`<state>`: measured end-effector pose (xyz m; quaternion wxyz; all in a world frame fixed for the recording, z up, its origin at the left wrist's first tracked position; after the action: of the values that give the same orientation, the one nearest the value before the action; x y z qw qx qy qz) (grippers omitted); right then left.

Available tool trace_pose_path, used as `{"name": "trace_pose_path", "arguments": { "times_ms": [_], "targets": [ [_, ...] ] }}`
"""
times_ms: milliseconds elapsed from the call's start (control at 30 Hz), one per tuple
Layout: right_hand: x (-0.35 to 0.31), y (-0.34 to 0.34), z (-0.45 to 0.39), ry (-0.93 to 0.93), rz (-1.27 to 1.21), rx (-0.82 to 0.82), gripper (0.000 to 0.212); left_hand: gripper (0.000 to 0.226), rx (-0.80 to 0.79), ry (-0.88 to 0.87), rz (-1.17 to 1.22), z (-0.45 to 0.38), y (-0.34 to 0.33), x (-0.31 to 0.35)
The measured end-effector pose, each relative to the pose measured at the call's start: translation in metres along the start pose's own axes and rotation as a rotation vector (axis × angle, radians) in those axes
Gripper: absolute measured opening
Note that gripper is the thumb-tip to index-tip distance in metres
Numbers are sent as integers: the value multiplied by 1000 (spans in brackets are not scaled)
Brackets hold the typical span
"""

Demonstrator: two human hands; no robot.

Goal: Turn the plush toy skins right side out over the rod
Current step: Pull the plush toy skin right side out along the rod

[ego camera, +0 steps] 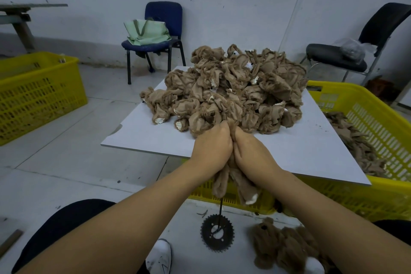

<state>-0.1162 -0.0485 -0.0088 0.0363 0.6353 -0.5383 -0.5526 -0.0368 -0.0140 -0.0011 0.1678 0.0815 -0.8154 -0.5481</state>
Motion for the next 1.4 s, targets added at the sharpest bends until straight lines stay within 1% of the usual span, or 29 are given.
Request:
{"name": "trace_pose_path", "arguments": {
  "times_ms": [67,100,167,200,233,367,467,533,567,633,667,767,800,867,933,1033,1100,1167,1267,1400],
  "targets": [
    [-3,2,2,5,-13,5,21,22,118,8,9,6,12,3],
    [-7,6,1,24,-25,32,21,29,207,-15,17,8,22,6],
    [-18,17,0,107,-53,102,26,39,413,-116,26,15,45,18],
    [-22,20,-1,140,-58,123,29,42,489,-154,34,18,52,21],
    [-24,21,-2,153,-64,127,31,44,504,-167,48,18,52,21],
    [-11,8,-4,67,-133,80,29,50,332,-113,48,9,21,13],
    [-5,6,-9,33,-161,63,26,52,286,-54,122,2,10,5],
    [-5,7,-10,34,-155,48,24,45,269,-42,187,-1,8,0],
    [-4,8,-9,33,-147,52,24,37,265,-45,217,0,9,-1],
    [-2,13,-7,20,-122,88,24,21,271,-62,337,3,13,0],
    [-2,16,-5,16,-119,112,22,19,289,-81,398,4,18,1],
    [-10,27,-7,43,-188,181,4,25,383,-102,436,0,33,-1],
    [-13,30,-10,52,-194,191,5,28,391,-80,443,-3,34,-4],
    [-15,28,-14,52,-143,162,11,34,357,-41,483,-6,27,-10],
    [-11,17,-13,25,-64,94,16,37,276,-21,493,-3,11,-10],
    [-2,7,-7,-22,-74,40,16,41,187,20,463,6,-10,-10],
    [2,9,-8,-44,-59,34,17,44,170,38,439,5,-11,-10],
    [2,15,-9,-50,-35,39,18,46,184,29,407,2,-3,-5],
    [-7,25,-9,2,-36,98,20,48,228,26,435,-6,17,-2],
    [-7,24,-15,-23,-19,67,20,50,139,-2,481,-17,16,-6]
  ]
}}
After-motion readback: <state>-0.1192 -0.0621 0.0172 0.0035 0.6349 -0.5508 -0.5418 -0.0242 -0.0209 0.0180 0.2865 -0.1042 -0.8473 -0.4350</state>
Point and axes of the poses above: each hand's wrist, its own z-axis away from the middle knuckle, its own y-axis out of the back of the hand, x = y × z, the point moved 9 cm from there along -z, towards the middle knuckle, and after that the axes turned 14 degrees about -z, right-handed, at the moved point
